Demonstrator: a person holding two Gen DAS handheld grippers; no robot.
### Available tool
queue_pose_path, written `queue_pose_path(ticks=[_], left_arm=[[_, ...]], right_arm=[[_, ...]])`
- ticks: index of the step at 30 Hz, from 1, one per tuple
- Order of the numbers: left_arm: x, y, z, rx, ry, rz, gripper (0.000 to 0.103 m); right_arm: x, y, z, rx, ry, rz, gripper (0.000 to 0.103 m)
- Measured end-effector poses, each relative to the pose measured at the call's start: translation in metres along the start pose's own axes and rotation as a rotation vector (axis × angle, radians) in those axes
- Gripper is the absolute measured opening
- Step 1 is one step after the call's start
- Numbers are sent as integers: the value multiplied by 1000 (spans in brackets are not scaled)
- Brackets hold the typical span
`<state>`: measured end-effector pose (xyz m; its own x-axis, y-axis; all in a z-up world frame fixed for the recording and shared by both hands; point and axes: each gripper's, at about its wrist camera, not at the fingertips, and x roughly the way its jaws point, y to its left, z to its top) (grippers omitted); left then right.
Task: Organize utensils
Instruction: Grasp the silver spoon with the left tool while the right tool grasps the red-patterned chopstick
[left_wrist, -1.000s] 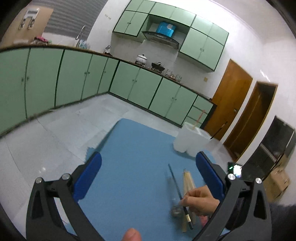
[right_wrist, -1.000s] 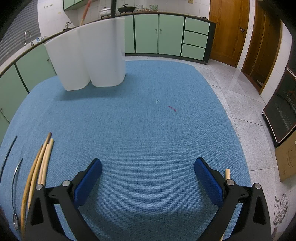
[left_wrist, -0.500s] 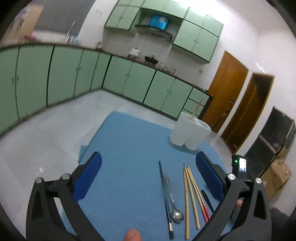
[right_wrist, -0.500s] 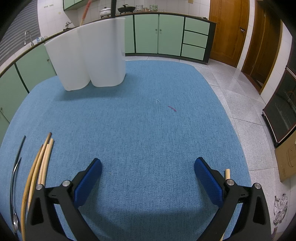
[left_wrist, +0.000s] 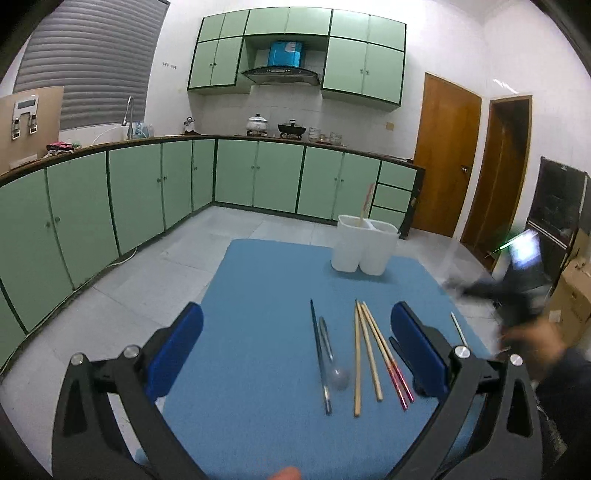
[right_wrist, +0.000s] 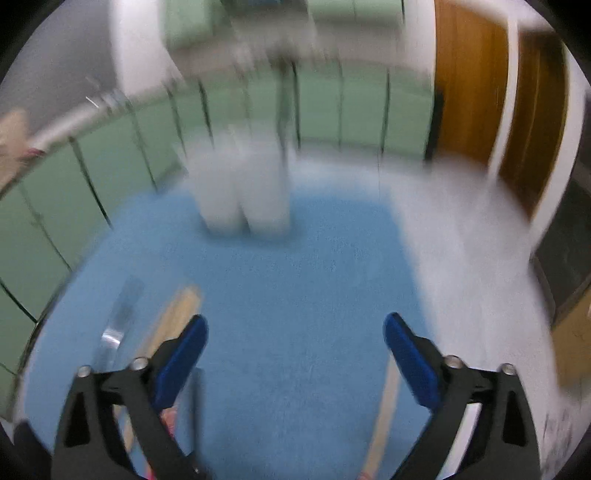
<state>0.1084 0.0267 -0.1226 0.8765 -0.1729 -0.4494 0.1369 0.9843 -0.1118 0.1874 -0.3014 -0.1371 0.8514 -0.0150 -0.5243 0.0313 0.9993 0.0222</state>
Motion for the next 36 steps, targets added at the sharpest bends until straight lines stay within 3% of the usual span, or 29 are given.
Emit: queue_pose_path(ticks=[1, 3, 7, 11, 12, 14, 15, 18, 20, 27, 31, 34, 36], left_arm=[[3, -4, -5, 18, 30, -6, 98], [10, -12, -19, 45, 79, -7, 98], [22, -21, -48, 55, 105, -20, 98], [45, -24, -74, 27, 157, -37, 98], [52, -25, -82, 35, 164, -34, 98], [65, -27, -91, 50, 192, -25, 96], [71, -28, -96, 56, 195, -32, 94], [85, -33, -107, 76, 220, -39, 79], [97, -32, -114, 52, 255, -52, 69], [115, -35, -124, 57, 278, -38, 64], [129, -30, -130, 49, 306, -15, 48], [130, -33, -131, 72, 294, -9, 45], [129, -34, -132, 77, 287, -9, 38]], right_arm=[[-34, -3, -3, 24, -29, 29, 98], [-67, -8, -16, 61, 33, 102, 98], [-97, -7, -71, 25, 69, 27, 97], [-80, -15, -121, 65, 146, 10, 94], [-70, -20, -133, 95, 172, 28, 90], [-49, -29, -146, 140, 226, 46, 69], [-43, -32, -150, 151, 231, 48, 67], [-26, -37, -162, 182, 257, 64, 59], [-24, -38, -167, 179, 259, 71, 49], [-9, -38, -184, 154, 292, 49, 45], [-5, -31, -186, 102, 272, 21, 43], [-2, -30, -187, 78, 250, 11, 40], [0, -31, -188, 76, 237, 2, 34]])
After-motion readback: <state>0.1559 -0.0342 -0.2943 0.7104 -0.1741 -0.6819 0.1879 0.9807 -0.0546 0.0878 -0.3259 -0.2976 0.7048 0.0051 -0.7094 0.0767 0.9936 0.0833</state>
